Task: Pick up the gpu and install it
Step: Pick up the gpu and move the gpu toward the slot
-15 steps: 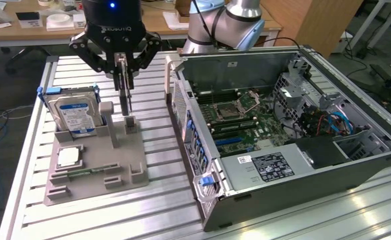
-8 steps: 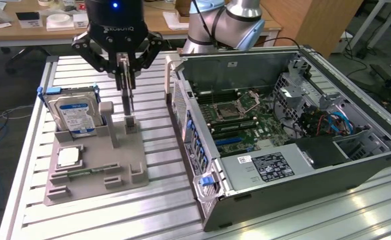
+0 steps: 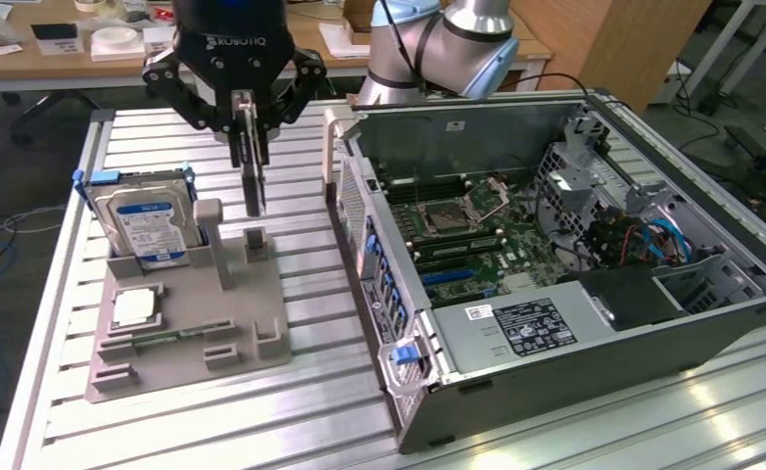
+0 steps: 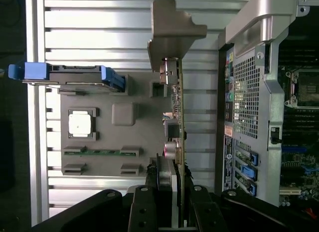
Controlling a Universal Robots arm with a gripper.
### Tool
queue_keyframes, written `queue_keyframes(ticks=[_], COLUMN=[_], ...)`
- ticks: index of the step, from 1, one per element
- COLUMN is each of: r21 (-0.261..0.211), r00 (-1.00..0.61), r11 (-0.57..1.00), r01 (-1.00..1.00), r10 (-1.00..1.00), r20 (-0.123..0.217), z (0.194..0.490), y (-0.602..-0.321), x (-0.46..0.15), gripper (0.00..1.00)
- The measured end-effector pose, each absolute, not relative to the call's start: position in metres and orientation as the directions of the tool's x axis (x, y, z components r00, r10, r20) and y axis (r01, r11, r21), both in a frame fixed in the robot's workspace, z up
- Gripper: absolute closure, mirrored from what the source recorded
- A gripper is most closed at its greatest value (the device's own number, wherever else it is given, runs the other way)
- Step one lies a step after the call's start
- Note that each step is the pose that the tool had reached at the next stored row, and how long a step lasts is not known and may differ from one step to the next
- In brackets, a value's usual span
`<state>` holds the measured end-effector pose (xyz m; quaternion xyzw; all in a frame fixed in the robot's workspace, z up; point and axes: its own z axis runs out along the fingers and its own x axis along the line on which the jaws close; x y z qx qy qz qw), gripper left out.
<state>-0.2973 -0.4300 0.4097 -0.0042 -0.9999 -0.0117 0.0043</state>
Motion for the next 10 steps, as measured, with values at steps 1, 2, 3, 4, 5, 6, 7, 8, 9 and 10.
queue_keyframes(ticks=[1,2,3,4,5,6,7,8,9,10], r21=[0.023,0.023,0.024,0.023,0.023,0.023,0.024,0.024,0.024,0.024], r00=[-1.0,-1.0,-1.0,-1.0,-1.0,-1.0,-1.0,-1.0,-1.0,-1.0], r11=[1.0,1.0,1.0,1.0,1.0,1.0,1.0,1.0,1.0,1.0], r01=[0.009,0.009,0.009,0.008,0.008,0.009,0.009,0.009,0.009,0.009], r10=[0.008,0.008,0.008,0.008,0.008,0.008,0.008,0.008,0.008,0.008], r20=[0.009,0.009,0.009,0.009,0.009,0.009,0.009,0.009,0.009,0.009], z=[0.4098,0.4097,0.4098,0.4099,0.4099,0.4099,0.4098,0.4098,0.4099,0.4099], y=[-0.43,-0.43,-0.43,-0.43,-0.43,-0.43,-0.43,-0.43,-0.43,-0.43], x=[-0.2973,-0.2973,-0.2973,-0.297,-0.2961,-0.2948,-0.2933,-0.2913,-0.2894,-0.2875], gripper=[0.72,0.72,0.72,0.72,0.72,0.72,0.72,0.72,0.72,0.72])
